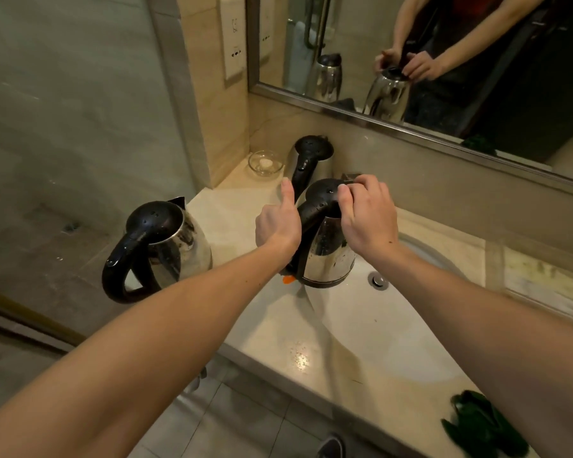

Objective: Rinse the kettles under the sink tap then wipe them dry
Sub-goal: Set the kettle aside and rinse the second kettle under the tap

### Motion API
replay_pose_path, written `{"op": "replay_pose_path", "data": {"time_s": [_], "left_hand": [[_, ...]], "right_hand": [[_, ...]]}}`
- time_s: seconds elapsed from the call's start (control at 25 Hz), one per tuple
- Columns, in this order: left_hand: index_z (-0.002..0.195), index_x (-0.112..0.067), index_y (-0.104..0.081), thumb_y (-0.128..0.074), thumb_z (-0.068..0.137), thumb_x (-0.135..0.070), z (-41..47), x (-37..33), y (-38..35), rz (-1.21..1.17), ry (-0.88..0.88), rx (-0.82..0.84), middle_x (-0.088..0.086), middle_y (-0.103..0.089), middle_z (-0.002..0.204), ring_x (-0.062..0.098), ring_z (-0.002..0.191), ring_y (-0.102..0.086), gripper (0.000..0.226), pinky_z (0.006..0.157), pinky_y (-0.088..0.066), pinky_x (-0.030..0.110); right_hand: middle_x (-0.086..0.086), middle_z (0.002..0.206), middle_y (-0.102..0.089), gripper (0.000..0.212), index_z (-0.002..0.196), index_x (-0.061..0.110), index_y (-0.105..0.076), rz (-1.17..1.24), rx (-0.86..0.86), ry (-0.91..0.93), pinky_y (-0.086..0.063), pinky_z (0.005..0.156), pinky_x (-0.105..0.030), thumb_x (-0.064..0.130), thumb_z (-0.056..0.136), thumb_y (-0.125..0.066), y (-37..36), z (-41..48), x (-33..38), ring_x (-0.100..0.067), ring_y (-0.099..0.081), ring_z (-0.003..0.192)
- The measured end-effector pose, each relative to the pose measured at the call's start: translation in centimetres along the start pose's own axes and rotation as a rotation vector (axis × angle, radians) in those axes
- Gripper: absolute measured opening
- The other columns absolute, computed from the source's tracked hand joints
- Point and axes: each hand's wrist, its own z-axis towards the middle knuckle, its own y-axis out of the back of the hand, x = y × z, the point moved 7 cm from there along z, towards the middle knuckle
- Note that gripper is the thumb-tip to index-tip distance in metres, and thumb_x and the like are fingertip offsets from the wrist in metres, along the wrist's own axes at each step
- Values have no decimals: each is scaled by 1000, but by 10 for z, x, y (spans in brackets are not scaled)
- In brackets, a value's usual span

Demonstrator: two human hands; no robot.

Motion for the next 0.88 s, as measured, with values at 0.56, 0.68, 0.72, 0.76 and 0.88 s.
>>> {"op": "replay_pose_path", "data": {"time_s": [0.56,0.68,0.72,0.76,0.88], "left_hand": [[105,-15,-57,-17,97,-74,-10,-8,-72,-24,18,138,11,-66,110,29,108,-64,72,103,-51,47],[117,-7,-65,-16,95,-76,-5,-9,-76,0,-8,141,17,-68,119,32,110,-65,87,104,-49,51],[119,-6,-65,-16,96,-75,-4,-9,-77,7,-10,142,18,-68,119,32,111,-64,88,104,-49,51],[118,-6,-65,-16,97,-74,-3,-8,-79,13,-12,148,18,-68,119,32,111,-64,86,105,-48,51],[95,-12,-60,-17,100,-70,-2,-5,-88,27,-9,164,14,-68,112,28,107,-65,73,103,-49,45]], "right_hand": [[-10,124,-61,39,119,6,-65,482,-273,-201,-41,104,-31,28,104,-36,44,-17,-44,-21,-53,118],[0,104,-66,29,112,15,-61,764,-450,-469,-52,95,-40,30,103,-38,53,-17,-65,-17,-62,102],[-3,99,-69,25,101,18,-60,862,-487,-570,-53,92,-43,30,102,-38,53,-17,-73,-19,-65,97],[-8,94,-71,26,90,19,-58,945,-511,-666,-55,88,-45,30,102,-38,52,-17,-79,-22,-68,91],[-15,80,-75,36,79,11,-53,1128,-518,-794,-53,68,-34,28,105,-35,55,-13,-84,-24,-68,72]]}}
